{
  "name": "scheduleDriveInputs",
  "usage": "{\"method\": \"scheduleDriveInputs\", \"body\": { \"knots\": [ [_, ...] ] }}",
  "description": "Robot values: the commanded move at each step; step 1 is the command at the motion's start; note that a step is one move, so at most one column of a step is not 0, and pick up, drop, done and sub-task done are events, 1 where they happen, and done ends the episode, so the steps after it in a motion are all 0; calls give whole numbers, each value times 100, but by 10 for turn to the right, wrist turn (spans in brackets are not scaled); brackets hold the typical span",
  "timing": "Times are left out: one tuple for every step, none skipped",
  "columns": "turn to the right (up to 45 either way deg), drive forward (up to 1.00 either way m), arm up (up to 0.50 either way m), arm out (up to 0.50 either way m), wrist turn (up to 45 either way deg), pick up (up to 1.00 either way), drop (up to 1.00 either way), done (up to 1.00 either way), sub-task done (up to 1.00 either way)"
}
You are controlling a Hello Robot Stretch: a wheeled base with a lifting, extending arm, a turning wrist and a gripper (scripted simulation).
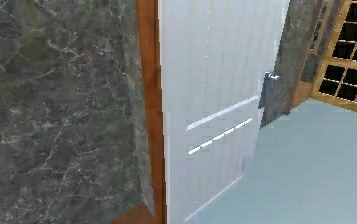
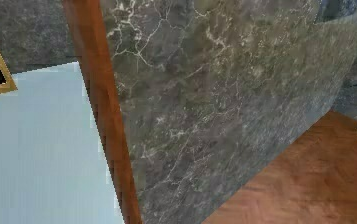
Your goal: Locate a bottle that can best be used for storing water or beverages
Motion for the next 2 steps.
{"method": "scheduleDriveInputs", "body": {
  "knots": [
    [0, 40, 0, 0, 0, 0, 0, 0, 0],
    [450, 0, 0, 0, 0, 0, 0, 0, 0]
  ]
}}
